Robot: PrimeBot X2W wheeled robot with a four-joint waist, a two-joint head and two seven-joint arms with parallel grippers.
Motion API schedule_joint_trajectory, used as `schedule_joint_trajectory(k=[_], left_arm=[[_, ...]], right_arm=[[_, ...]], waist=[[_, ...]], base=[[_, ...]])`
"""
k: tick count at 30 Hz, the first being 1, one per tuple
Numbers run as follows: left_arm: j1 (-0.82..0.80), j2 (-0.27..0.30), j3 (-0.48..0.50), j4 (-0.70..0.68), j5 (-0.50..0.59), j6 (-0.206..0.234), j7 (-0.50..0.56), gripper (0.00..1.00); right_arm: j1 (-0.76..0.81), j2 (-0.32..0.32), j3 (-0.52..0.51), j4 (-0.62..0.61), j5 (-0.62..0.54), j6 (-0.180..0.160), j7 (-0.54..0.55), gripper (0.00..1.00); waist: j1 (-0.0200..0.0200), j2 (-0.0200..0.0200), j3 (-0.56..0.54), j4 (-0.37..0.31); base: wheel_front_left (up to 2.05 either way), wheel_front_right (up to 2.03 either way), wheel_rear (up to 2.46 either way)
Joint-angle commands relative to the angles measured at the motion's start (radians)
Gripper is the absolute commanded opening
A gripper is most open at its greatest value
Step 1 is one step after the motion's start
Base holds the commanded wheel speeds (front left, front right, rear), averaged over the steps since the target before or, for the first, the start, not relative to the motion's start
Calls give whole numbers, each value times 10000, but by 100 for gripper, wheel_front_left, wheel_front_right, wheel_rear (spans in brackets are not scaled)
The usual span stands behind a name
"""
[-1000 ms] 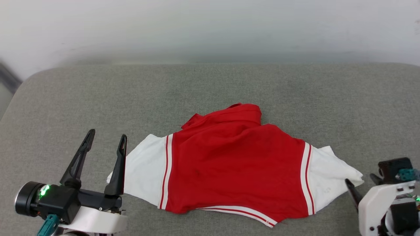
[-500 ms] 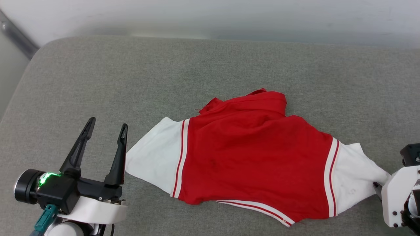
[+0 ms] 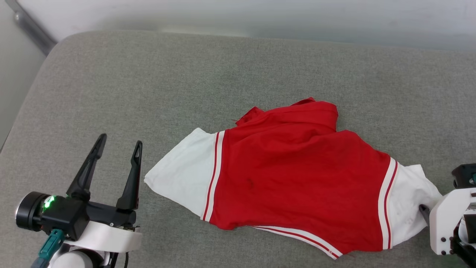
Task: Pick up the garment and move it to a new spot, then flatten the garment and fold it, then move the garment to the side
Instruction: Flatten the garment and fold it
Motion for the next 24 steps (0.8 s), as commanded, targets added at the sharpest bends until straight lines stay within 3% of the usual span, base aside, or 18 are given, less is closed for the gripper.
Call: schedule_joint_trajectory(k=[1,6,13,19,24], left_arm=[[-7,-37,20,112,-14,-35,-25,100],[265,30,82,477,-121,-96,-26,100],[545,295,-20,1050,-372,-145,156,100],[538,857,-707,1103,-1070,-199,1927,100],[252,1460,-1266,755,-1898,-208,4292,100]], right_arm=[[164,117,179,437,3,0,12,0],[398,-151,-165,420,-71,-7,-404,0],[1070,-207,-1069,-580,51,-6,-304,0],[1563,70,-1381,-1674,205,-4,71,0],[1514,204,-1275,-2290,180,-4,190,0]], waist=[[0,-1,-83,-14],[0,-1,-404,-253],[0,-1,-615,-719],[0,-1,-453,-1135],[0,-1,-162,-1405]], base=[[0,0,0],[0,0,0],[0,0,0],[0,0,0],[0,0,0]])
